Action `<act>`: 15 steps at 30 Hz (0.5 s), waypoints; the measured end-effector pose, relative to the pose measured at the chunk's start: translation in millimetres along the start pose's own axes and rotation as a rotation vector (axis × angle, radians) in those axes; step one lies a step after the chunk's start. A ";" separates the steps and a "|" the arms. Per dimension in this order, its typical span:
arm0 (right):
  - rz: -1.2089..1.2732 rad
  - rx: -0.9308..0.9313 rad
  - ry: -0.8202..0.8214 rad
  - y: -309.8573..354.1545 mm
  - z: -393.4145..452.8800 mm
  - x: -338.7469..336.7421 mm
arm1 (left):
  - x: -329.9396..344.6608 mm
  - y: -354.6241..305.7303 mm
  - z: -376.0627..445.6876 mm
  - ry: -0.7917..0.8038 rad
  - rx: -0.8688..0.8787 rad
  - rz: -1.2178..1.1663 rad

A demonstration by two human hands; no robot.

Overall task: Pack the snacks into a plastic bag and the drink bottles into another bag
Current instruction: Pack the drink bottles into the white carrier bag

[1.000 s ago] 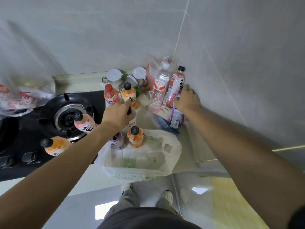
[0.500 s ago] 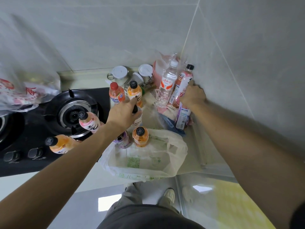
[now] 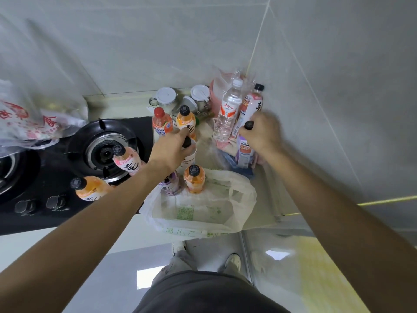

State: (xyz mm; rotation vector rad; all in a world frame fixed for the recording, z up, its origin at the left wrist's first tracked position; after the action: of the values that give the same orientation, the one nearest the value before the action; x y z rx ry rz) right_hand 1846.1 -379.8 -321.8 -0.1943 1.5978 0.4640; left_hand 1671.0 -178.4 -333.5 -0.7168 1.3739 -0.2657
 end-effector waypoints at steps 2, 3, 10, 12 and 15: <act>0.109 -0.009 -0.029 4.8 -18.0 -12.9 | -8.6 -10.4 -0.9 -0.055 0.016 -0.011; 0.163 -0.009 -0.042 5.8 -25.5 -19.5 | -13.7 -17.2 -1.7 -0.080 0.035 -0.017; 0.400 -0.020 -0.138 15.4 -68.1 -66.0 | -47.9 -67.5 -11.4 -0.229 0.150 -0.087; 0.421 -0.045 -0.146 16.7 -80.1 -76.4 | -55.5 -82.9 -15.3 -0.265 0.170 -0.093; 0.434 -0.079 -0.149 15.4 -96.8 -85.9 | -66.1 -108.6 -26.0 -0.322 0.212 -0.101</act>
State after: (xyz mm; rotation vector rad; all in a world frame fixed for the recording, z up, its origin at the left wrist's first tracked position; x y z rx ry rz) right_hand 1759.3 -418.5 -232.7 0.1306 1.4744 0.8573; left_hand 1657.6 -231.8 -216.0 -0.6218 0.9887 -0.3544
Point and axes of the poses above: each hand's wrist, its own z-axis towards the middle knuckle, its own x-axis out of the palm, y = z × x, the point moved 6 cm from there along z, towards the middle knuckle, and after that the axes turned 14 degrees about -z, right-handed, at the moved point
